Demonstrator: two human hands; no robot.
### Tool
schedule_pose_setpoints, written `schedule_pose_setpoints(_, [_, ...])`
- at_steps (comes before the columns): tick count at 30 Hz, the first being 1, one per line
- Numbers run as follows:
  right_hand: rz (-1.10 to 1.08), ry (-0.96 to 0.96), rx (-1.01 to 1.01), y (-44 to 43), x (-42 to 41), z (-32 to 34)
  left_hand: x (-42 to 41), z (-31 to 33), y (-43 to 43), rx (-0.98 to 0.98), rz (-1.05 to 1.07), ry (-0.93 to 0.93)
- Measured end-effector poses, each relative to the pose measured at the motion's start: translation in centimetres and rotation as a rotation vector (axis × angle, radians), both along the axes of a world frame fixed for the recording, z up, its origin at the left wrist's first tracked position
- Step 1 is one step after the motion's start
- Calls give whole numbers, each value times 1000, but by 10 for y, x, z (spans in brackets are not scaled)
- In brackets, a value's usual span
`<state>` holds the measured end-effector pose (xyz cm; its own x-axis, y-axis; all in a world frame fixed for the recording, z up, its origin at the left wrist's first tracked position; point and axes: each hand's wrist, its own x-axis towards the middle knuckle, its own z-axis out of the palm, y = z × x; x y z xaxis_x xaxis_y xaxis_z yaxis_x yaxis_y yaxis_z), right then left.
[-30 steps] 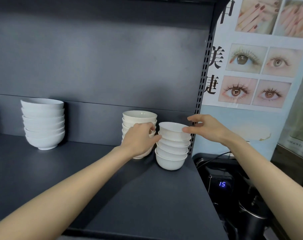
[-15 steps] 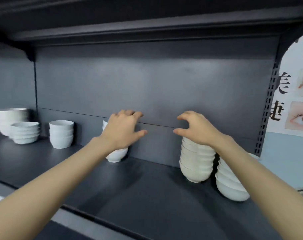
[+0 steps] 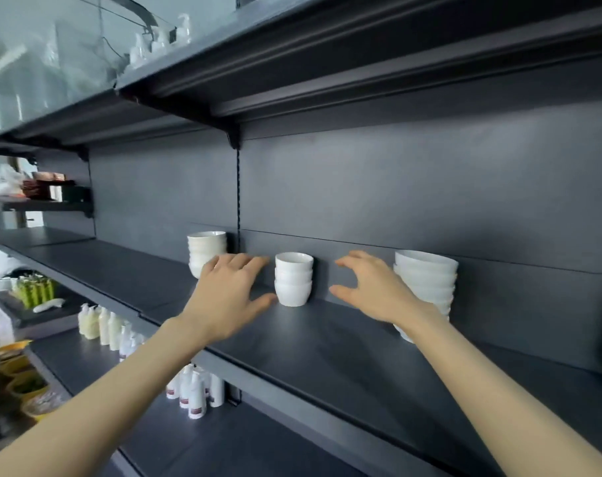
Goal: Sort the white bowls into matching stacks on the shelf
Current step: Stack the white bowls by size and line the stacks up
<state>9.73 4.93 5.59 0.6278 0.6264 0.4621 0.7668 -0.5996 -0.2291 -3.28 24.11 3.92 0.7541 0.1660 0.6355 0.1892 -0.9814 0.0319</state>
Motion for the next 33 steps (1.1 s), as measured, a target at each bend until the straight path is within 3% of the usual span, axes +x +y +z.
schedule_pose_setpoints(7, [19, -3, 17, 93, 27, -6, 24, -11, 84, -1, -18, -2])
schedule_pose_setpoints(14, [-104, 21, 0, 123, 73, -18, 88, -26, 124, -22, -129, 35])
schedule_pose_setpoints(22, [-358, 3, -15, 93, 96, -12, 165, -15, 117, 36, -351, 75])
schedule_pose_setpoints(33, [-784, 9, 96, 35, 62, -28, 243, -44, 62, -121, -871, 215])
